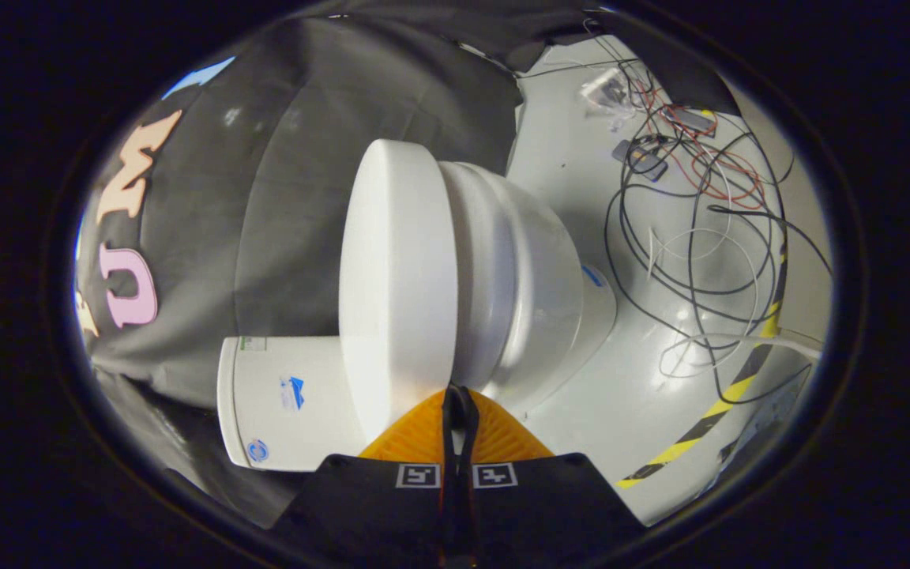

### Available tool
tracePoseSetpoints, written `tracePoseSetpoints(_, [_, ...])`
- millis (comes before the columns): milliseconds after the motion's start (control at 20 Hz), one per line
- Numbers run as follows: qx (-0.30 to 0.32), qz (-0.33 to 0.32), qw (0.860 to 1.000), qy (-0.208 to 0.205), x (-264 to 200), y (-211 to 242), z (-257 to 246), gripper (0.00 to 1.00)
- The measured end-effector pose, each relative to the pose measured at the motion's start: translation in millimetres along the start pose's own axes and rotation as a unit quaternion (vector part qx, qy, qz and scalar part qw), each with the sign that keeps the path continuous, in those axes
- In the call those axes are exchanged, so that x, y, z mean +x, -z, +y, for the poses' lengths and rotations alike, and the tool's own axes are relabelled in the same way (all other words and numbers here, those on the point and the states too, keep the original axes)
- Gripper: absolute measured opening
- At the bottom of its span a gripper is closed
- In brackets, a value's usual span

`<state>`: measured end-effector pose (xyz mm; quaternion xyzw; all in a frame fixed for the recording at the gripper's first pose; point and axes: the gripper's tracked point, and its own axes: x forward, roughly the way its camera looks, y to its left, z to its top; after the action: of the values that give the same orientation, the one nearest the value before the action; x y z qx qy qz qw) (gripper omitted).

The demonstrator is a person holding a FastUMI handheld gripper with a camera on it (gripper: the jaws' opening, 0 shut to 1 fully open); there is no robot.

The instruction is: Open the toilet lid.

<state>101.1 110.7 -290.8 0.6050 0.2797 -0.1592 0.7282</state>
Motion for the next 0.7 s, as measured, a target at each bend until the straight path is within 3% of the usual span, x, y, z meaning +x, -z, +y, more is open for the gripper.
tracePoseSetpoints(100, [-0.002,-0.009,1.0,-0.008,-5.5,-1.7,8.2,0.0])
tracePoseSetpoints(350, [-0.08,-0.035,0.996,0.007,-18.0,-2.4,29.3,0.01])
tracePoseSetpoints(700, [-0.116,-0.069,0.991,-0.001,-29.9,-3.3,59.3,0.01])
